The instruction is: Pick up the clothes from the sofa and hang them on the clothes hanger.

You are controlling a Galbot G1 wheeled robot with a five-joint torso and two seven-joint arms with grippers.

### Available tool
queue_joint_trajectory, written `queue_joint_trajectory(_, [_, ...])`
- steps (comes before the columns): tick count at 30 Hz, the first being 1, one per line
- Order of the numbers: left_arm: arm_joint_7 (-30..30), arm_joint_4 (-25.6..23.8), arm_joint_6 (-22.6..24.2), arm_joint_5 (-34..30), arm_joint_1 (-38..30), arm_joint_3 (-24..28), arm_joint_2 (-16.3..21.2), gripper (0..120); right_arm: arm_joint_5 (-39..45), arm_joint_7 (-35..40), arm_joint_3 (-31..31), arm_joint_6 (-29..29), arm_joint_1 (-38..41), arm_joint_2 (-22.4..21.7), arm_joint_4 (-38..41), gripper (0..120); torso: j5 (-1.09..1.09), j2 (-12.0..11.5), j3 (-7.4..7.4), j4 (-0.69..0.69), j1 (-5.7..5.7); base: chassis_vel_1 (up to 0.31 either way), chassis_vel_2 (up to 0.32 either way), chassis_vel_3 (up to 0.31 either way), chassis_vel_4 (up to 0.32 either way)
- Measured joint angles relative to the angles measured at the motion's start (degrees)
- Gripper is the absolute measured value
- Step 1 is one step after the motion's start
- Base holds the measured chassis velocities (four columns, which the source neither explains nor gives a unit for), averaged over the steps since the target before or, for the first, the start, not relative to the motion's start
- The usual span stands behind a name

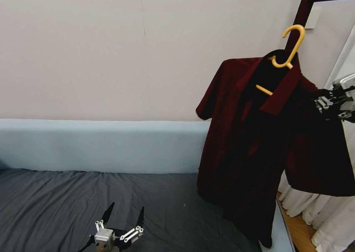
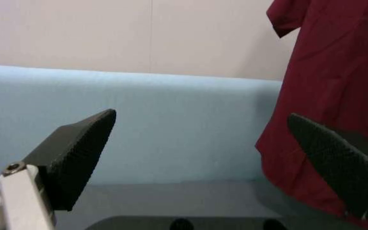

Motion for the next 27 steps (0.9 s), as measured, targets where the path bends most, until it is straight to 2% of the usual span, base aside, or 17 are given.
queue_joint_trajectory(10, [0.0, 0.0, 0.0, -0.2, -0.1, 0.0, 0.1, 100, -6.9, 0.2, 0.0, 0.1, 1.7, -3.2, -6.2, 8, -0.01, 0.0, 0.00, 0.00, 0.00, 0.000, 0.000, 0.000, 0.000])
queue_joint_trajectory(20, [0.0, 0.0, 0.1, -0.3, -0.2, 0.1, 0.2, 100, -8.9, 3.1, 0.1, 0.1, 2.2, -6.4, -8.5, 8, -0.01, 0.0, 0.00, 0.00, 0.00, 0.000, 0.000, 0.000, 0.000])
queue_joint_trajectory(27, [-0.1, 0.0, 0.1, -0.3, -0.2, 0.1, 0.2, 100, -15.4, 2.4, -0.6, 0.1, 2.7, -8.7, -12.5, 8, -0.02, 0.0, 0.00, 0.00, 0.00, 0.000, 0.000, 0.000, 0.000])
